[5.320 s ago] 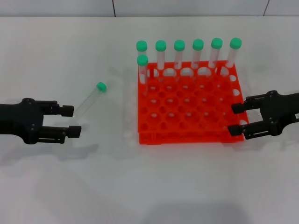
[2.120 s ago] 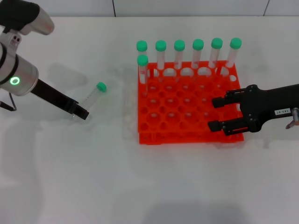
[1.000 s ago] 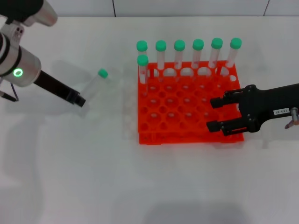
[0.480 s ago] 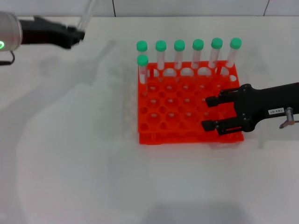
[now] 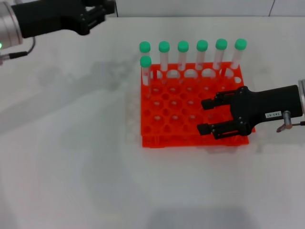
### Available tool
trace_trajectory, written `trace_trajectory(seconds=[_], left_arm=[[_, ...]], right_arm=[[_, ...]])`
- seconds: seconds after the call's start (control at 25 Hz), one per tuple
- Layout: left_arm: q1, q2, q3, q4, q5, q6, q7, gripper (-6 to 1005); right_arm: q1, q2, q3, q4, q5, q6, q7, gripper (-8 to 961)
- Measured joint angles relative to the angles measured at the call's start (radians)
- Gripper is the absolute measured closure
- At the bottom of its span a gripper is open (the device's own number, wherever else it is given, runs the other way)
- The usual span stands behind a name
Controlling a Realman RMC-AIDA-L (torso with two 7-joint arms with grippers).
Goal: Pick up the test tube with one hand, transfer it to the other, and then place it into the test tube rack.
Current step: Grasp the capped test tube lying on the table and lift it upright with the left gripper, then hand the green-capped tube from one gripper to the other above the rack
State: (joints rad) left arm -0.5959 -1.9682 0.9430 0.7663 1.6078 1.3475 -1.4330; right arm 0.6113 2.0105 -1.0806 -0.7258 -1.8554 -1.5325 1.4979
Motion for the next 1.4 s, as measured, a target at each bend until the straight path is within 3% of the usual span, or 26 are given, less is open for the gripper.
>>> trace_trajectory(seconds=[0.12, 0.24, 0.6, 1.0, 1.2, 1.4], left_arm=[[-0.092, 0.052, -0.011, -0.169, -0.003, 0.085, 0.037, 814], [-0.147, 0.07, -0.007, -0.23, 0.054, 0.114, 0.023, 814], [-0.237, 0.022, -0.004, -0.226, 0.313, 0.099, -0.083, 814], [-0.242, -0.005, 0.001, -0.227, 0.372, 0.05, -0.078, 814], [-0.242, -0.006, 0.002, -0.227, 0.374, 0.049, -0.075, 814], [-0.243, -0.015, 0.003, -0.217, 0.374, 0.049, -0.071, 814]], right_arm=[[0.0, 0.0, 0.0, -0.005, 0.01, 0.0, 0.0, 231], [0.001, 0.001, -0.001, -0.012, 0.02, 0.0, -0.001, 231], [-0.005, -0.002, 0.004, -0.023, 0.038, 0.009, -0.002, 232], [0.007, -0.006, 0.085, -0.032, 0.042, 0.018, 0.009, 231], [0.017, -0.041, 0.121, -0.076, 0.05, 0.052, 0.08, 231], [0.022, -0.03, 0.162, -0.058, 0.088, 0.061, 0.109, 232]])
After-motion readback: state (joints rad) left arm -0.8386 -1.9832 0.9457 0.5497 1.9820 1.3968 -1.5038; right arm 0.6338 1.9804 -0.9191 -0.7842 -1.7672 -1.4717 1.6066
